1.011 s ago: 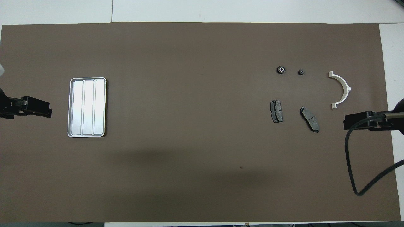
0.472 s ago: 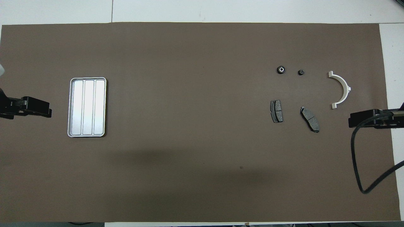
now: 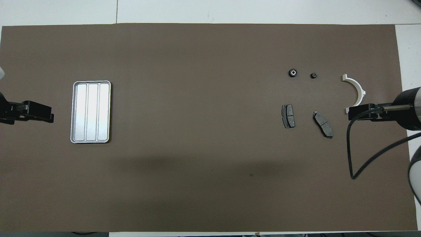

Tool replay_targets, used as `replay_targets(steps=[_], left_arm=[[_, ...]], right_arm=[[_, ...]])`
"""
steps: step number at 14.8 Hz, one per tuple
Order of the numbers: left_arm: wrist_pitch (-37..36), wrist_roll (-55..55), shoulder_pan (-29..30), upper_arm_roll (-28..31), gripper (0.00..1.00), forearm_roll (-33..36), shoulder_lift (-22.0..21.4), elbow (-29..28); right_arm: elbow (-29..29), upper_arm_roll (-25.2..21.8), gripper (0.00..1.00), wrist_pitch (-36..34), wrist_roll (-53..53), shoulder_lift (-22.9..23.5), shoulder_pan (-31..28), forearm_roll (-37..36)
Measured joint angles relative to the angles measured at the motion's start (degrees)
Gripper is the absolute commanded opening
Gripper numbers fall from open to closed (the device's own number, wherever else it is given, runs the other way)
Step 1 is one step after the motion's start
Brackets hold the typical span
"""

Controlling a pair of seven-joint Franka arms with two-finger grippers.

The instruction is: Pick bearing gear from pile to tray

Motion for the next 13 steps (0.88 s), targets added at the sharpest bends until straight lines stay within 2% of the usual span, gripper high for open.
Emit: replay_targets(steps=[3, 8, 13], left_arm=[[0.0, 0.0, 0.0, 0.0, 1.0, 0.0, 0.0, 0.0], [0.0, 0.0, 0.0, 0.0, 1.0, 0.0, 0.0, 0.0], [0.0, 0.0, 0.0, 0.0, 1.0, 0.0, 0.0, 0.0]], right_arm=[[-2.6, 0.0, 1.0, 5.4, 0.0, 3.2, 0.0, 0.0], [-3.2, 0.0, 1.0, 13.1, 0.1, 11.6, -0.3, 0.0], [-3.5, 0.1, 1.0, 26.5, 5.6, 21.7, -0.1, 0.0]])
